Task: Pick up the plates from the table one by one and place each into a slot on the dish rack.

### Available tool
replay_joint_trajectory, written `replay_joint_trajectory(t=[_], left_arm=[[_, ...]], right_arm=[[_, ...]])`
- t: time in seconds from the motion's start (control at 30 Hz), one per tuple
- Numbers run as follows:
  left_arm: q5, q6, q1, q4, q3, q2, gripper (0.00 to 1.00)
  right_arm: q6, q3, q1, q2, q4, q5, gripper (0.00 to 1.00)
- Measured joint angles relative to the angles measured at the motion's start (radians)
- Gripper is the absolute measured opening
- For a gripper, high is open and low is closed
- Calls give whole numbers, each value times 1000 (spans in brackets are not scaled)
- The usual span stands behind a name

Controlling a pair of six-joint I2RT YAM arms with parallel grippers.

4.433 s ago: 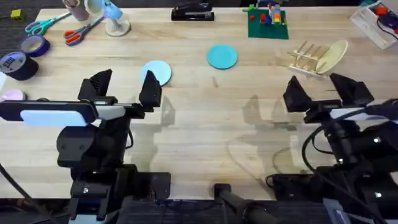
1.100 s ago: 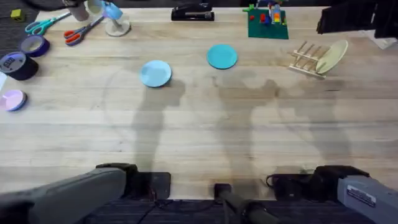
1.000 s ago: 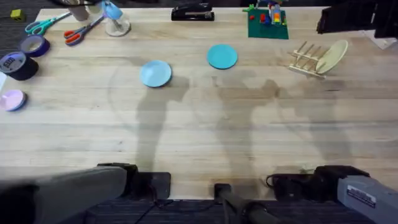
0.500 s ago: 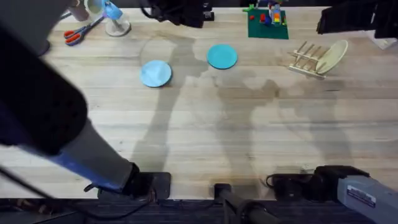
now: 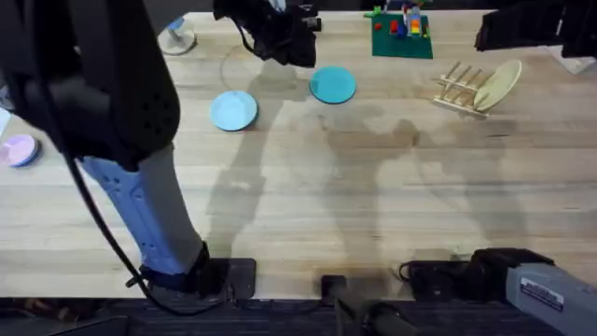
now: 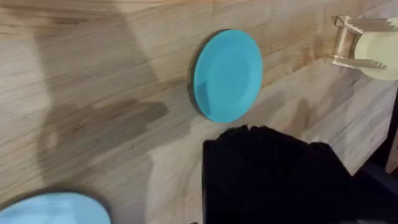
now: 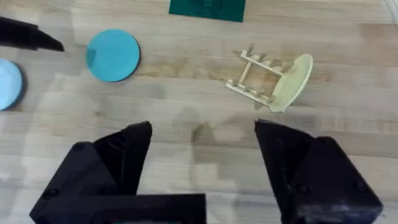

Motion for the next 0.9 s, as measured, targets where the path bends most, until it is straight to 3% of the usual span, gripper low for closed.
replay_joint_trajectory(t=[0.43, 0.9], left_arm=[[23, -28, -1, 49, 0, 76, 38], [29, -72, -42, 103, 0, 76, 39]], right_arm=[[0, 0, 0, 0, 0, 0, 995], [0, 0, 0, 0, 0, 0, 993]])
